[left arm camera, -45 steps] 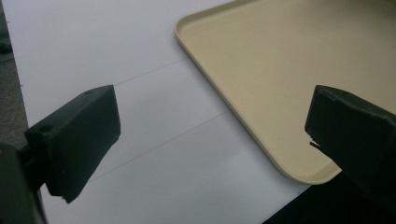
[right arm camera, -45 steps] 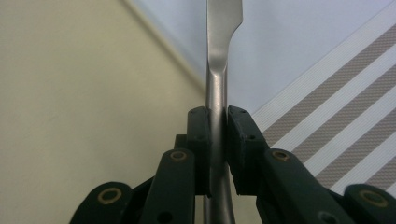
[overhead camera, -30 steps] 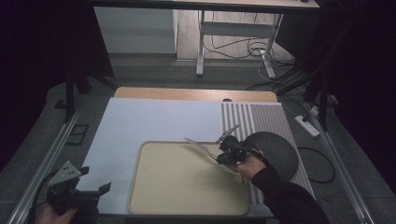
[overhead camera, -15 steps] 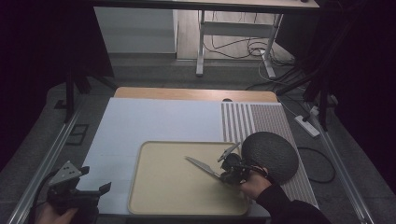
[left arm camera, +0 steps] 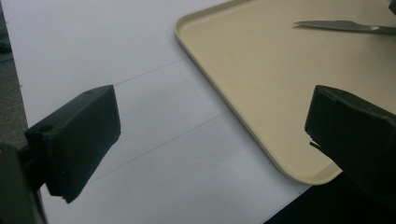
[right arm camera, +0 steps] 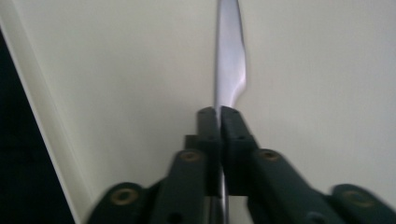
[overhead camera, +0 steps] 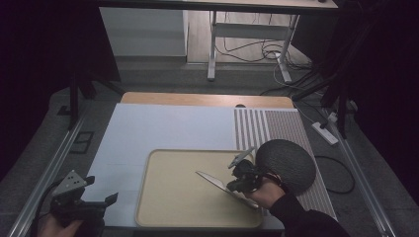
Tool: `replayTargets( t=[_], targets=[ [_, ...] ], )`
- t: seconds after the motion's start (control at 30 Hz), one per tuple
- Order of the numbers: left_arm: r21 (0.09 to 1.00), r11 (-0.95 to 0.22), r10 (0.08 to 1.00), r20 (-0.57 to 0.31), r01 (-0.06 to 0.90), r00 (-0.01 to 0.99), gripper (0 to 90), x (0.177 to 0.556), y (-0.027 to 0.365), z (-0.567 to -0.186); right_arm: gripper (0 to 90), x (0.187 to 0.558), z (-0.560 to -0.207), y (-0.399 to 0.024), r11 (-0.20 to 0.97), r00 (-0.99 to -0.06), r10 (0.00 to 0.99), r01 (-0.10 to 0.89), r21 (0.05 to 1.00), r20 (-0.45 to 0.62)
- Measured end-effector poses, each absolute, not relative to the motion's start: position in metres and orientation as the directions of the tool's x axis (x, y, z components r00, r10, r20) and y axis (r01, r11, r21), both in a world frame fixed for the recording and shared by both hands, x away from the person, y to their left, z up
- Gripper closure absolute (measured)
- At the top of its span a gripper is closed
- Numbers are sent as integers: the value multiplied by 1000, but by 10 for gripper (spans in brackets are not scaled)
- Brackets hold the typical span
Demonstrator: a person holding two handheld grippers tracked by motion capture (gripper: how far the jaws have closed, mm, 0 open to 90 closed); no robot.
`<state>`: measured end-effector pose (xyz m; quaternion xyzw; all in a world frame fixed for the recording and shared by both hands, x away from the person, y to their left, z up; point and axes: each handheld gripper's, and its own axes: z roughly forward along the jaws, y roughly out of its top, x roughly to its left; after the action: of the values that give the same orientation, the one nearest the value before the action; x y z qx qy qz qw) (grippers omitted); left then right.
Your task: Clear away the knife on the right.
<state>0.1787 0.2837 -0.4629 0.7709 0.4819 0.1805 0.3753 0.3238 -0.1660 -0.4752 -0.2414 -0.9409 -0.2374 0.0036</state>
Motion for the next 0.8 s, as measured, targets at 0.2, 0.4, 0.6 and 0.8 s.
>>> replayTargets(
  t=[0.2,0.4,0.6,0.8],
  targets=[
    [752,-251,880,-86,610,467,32,178,284,-463,900,330,-485,-126,833,-927,363,369,413,96],
    [751,-255,880,-81,609,468,32,178,284,-463,900,340,-503,-109,868,-938,340,340,362,67],
    [753,-251,880,-85,608,468,32,177,285,-463,900,351,-502,-124,855,-917,397,382,351,30],
    [752,-253,880,-82,609,467,32,178,284,-463,900,364,-500,-156,814,-874,483,469,342,49]
  ],
)
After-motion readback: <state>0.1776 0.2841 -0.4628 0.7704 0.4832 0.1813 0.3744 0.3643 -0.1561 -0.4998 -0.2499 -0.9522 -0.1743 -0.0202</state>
